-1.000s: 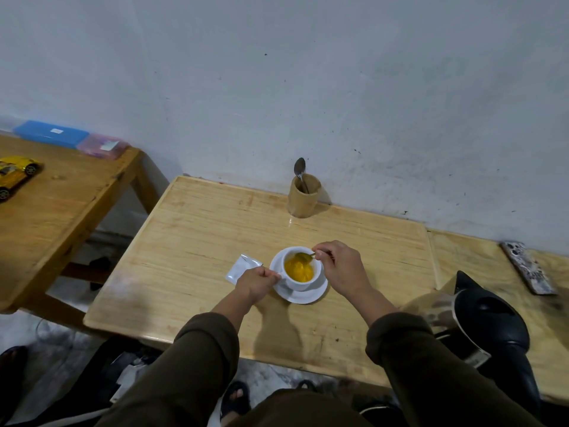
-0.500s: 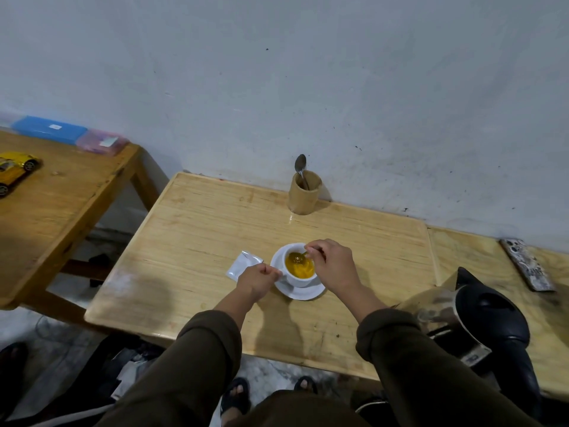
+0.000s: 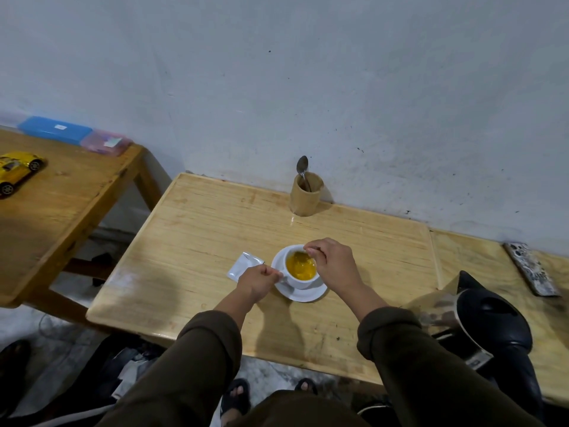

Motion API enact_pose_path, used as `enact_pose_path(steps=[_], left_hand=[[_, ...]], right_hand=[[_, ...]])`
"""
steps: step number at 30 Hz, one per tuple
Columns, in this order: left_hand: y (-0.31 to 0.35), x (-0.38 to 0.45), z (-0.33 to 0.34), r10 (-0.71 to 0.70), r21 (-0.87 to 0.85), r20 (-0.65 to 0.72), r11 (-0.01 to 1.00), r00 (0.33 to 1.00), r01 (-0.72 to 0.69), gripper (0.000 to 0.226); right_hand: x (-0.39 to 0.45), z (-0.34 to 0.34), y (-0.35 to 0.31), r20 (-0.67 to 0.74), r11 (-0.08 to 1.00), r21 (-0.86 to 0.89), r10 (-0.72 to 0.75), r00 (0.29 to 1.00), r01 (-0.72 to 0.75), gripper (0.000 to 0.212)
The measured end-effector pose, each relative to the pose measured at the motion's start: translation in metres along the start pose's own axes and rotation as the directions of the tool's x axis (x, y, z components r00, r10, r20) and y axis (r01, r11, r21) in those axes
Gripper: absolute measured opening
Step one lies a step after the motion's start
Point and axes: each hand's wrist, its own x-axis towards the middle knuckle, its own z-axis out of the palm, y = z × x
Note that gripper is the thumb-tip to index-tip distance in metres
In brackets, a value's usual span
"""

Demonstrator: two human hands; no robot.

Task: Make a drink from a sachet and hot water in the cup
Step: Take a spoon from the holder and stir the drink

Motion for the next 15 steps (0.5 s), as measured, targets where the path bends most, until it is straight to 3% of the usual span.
enact_pose_path(steps=[5, 11, 15], left_hand=[[0.0008, -0.0004, 0.0001, -0.003, -0.001, -0.003, 1.0, 1.0, 0.003, 0.013], [0.002, -0.0004, 0.0, -0.016, -0.011, 0.0, 1.0, 1.0, 0.016, 0.013], [0.0035, -0.0019, 0.0001, -0.011, -0.001, -0.004, 1.0, 1.0, 0.011, 0.013]], right_hand=[[0.0024, -0.0026, -0.0024, 0.065, 0.987, 0.139, 0.079, 0.995, -0.087, 0.016], [0.0073, -0.0031, 0.0045, 0.027, 0.996, 0.008, 0.092, 0.995, -0.092, 0.019], [0.0048, -0.0023, 0.0028, 0.013, 0.996, 0.06, 0.067, 0.998, -0.068, 0.021]])
